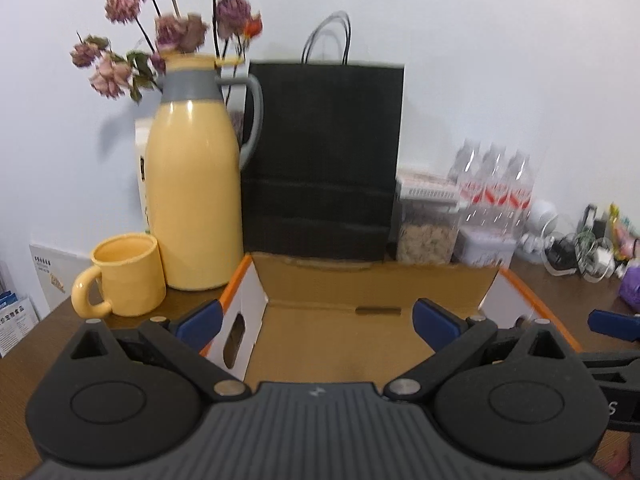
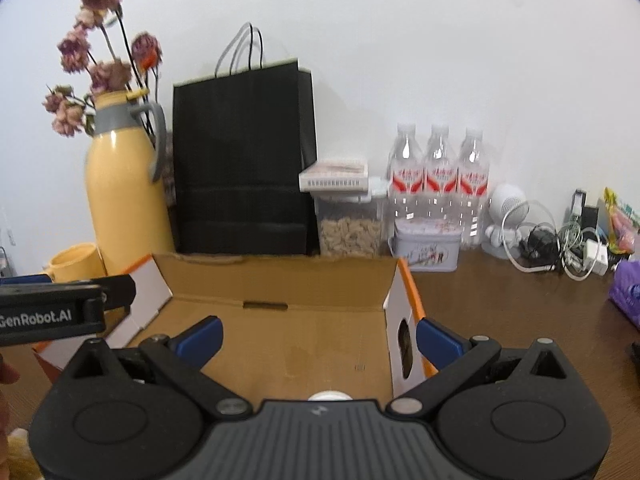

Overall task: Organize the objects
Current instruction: 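Withdraw both grippers from the cardboard box back over the table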

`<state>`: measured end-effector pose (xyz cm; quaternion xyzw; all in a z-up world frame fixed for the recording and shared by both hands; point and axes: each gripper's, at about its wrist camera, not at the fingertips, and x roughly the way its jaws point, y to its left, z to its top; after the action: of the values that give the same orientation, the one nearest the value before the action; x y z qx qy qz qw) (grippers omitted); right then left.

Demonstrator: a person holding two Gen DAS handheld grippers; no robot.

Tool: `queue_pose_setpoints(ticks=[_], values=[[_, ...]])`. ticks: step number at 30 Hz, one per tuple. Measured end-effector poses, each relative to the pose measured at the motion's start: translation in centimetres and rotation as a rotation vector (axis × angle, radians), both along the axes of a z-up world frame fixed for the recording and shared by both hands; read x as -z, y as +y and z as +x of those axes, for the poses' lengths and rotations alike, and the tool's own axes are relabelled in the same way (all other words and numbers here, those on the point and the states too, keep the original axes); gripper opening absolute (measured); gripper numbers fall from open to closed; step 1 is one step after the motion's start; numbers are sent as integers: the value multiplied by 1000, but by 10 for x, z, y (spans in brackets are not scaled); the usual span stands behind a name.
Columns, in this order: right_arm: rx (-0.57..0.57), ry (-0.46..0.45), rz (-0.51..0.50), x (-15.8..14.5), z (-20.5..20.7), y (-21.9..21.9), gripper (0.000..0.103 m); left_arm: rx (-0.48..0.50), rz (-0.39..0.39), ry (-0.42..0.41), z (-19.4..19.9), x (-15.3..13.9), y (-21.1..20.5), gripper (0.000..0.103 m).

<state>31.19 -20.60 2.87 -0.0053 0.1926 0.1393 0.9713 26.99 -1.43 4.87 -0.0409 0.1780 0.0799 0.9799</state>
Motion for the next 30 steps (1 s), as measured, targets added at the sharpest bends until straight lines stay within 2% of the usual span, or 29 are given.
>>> queue_pose_setpoints(ticks=[6, 13, 26, 30], values=[[-29, -80, -7, -18, -34, -3, 103, 48, -22, -42, -33, -20, 0, 103], [-59, -105, -29, -20, -79, -7, 103, 59, -8, -37, -73, -28, 12, 103], [-108, -19, -57, 9, -143, -9, 103, -8, -41, 34, -124, -14, 55, 103], [-126, -5, -61, 15, -154, -5, 103, -1, -85, -12, -127, -16, 60, 103]])
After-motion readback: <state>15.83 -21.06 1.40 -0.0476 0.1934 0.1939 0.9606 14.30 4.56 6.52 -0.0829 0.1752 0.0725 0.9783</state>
